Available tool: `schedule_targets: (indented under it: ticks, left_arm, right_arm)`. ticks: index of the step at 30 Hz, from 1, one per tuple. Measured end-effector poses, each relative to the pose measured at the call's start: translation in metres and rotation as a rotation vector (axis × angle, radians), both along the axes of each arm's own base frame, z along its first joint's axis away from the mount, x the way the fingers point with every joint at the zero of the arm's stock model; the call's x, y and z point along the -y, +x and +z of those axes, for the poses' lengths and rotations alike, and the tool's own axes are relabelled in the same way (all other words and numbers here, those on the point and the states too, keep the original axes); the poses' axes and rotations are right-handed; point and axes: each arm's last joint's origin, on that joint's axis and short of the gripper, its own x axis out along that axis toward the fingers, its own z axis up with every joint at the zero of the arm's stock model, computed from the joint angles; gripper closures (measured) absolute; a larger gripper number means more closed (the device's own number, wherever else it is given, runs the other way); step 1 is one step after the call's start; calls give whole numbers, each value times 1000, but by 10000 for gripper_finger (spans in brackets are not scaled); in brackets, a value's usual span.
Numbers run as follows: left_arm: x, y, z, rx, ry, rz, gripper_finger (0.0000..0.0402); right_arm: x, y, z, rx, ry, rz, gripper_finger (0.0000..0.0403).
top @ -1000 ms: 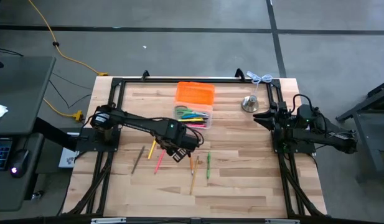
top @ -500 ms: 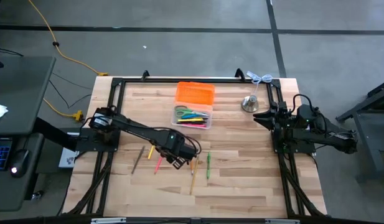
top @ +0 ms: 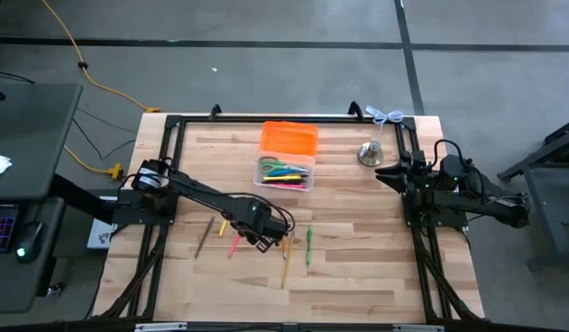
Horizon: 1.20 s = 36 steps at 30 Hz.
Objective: Pick & place school supplies into a supply box
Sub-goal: Put the pink pencil into the transparent supply box
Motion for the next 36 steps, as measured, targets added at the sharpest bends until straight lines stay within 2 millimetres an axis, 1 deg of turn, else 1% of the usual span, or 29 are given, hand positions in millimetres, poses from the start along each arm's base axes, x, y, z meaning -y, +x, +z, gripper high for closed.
schedule_targets:
  ticks: [4, 8, 14, 18, 28, 31, 36]
  left_arm:
    - [-2, -7, -12, -36, 9, 28, 213]
    - [-3, -12, -20, -65, 3, 41, 213]
    - [-3, -14, -32, -39, -11, 42, 213]
    - [-5, -20, -41, -63, -18, 49, 213]
    - [-5, -22, -49, -20, -43, 38, 215]
    - [-6, -23, -54, -7, -48, 23, 227]
    - [-6, -28, -61, 10, -68, 27, 261]
  right_arm:
    - [0, 0, 0, 0, 0, 0, 304]
    - [0, 0, 0, 0, 0, 0, 304]
    - [0, 0, 0, 1, 0, 0, 304]
    - [0, 0, 0, 0, 0, 0, 304]
    - [0, 0, 0, 2, -1, -2, 304]
    - [0, 0, 1, 8, -2, -2, 304]
    - [0, 0, 2, 23, -5, -3, 304]
